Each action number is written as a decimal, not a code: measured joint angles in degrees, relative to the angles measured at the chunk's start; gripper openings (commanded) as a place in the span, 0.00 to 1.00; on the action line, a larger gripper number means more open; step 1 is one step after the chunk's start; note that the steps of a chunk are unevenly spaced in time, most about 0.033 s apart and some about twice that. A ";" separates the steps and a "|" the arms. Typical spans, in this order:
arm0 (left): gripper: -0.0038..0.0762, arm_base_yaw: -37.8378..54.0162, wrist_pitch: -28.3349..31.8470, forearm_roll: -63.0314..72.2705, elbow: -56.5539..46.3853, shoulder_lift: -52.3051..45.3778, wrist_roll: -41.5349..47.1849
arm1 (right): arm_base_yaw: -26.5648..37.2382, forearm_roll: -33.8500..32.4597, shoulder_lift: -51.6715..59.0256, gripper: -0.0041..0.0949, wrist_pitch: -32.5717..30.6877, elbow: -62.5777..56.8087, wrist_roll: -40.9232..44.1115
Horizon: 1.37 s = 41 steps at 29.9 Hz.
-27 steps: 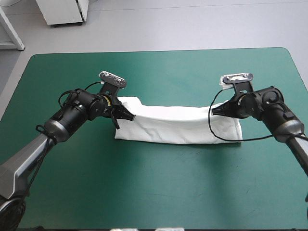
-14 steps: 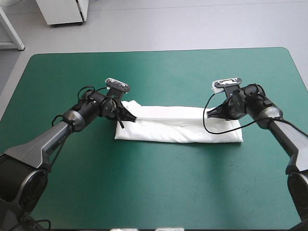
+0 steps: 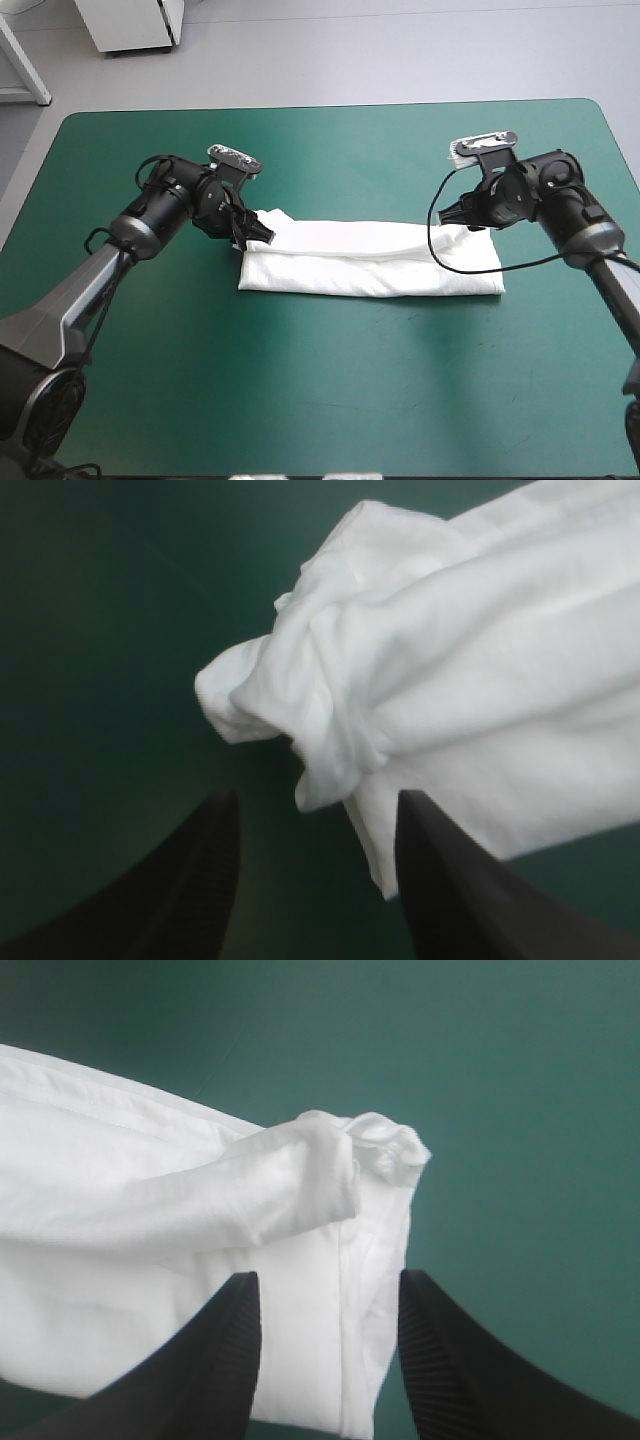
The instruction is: Fold the cloth
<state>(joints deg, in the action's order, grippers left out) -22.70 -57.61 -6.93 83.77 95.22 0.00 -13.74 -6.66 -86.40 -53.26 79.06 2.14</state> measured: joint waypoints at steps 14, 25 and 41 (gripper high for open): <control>0.04 -5.17 -5.49 32.98 4.60 -9.91 -21.83 | 0.00 -10.13 19.47 0.48 -17.17 0.00 4.53; 0.04 -9.89 -0.71 34.39 4.60 4.20 -27.80 | 6.50 -13.09 21.36 0.48 -18.11 -0.24 6.30; 0.04 -9.89 1.32 36.19 20.99 25.03 -31.32 | 8.55 1.74 1.98 0.48 -9.21 -0.47 3.30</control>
<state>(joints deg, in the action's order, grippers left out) -32.60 -56.29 29.26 104.76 120.25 -31.32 -5.19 -4.92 -84.42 -62.47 78.59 5.44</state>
